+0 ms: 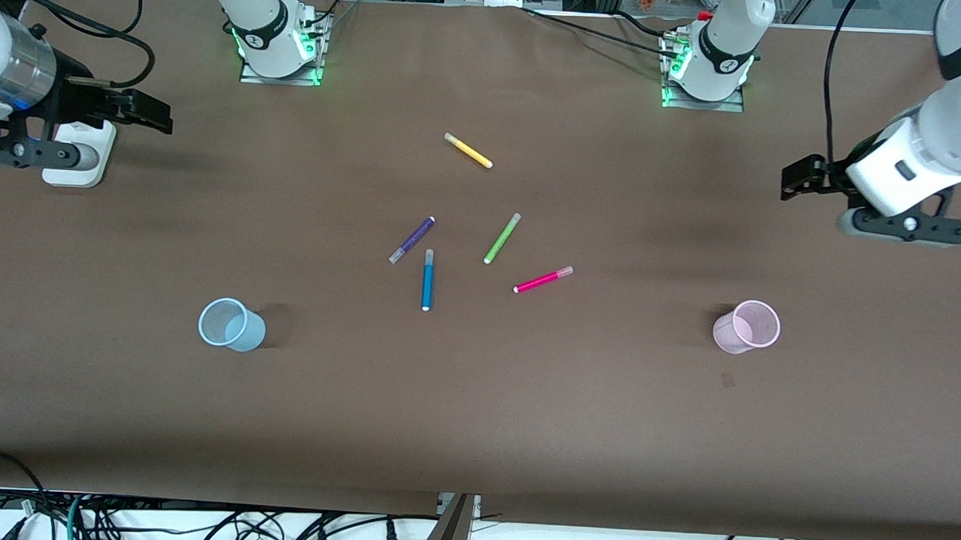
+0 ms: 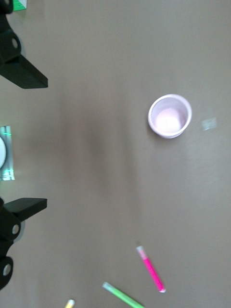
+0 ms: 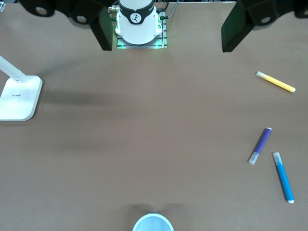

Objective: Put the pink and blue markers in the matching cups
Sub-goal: 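Reach the right gripper to the blue marker while the left gripper reaches the pink marker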

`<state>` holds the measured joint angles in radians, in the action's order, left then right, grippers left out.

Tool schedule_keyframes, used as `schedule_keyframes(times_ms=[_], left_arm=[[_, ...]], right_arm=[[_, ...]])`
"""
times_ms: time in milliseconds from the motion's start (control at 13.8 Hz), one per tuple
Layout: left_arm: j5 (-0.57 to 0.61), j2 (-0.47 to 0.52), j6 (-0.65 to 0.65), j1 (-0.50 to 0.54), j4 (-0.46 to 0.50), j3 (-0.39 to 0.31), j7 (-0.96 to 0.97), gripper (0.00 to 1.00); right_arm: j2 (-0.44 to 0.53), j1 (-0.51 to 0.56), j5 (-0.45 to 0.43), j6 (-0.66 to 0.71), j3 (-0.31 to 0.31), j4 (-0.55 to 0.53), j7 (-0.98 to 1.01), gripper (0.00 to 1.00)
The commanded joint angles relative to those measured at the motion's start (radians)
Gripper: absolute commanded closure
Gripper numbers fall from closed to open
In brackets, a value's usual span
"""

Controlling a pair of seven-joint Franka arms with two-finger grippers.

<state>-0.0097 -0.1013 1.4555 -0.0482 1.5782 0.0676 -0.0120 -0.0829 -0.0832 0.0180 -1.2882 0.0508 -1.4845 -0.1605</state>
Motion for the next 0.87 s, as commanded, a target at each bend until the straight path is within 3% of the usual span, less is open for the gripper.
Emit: schedule_keyframes(times_ms=[0,218,799], left_arm=[[-0.013,-0.052,-0.032,-0.01,-0.017,0.021,-0.113,0.0],[-0.024,-0.095,-0.006,-0.03,-0.014,0.055,-0.193,0.0],[-0.021,-0.352,0.363,-0.038,0.034,0.201,-0.561,0.0]], right_arm=[[-0.04,-0.073,0.013,-0.057,0.004,-0.005,-0.11,0.01],[-0.109,-0.167,0.013,-0.134,0.004,-0.005,-0.22,0.0],[-0.345,-0.319,0.013,-0.388,0.004,-0.003,-0.389,0.0]])
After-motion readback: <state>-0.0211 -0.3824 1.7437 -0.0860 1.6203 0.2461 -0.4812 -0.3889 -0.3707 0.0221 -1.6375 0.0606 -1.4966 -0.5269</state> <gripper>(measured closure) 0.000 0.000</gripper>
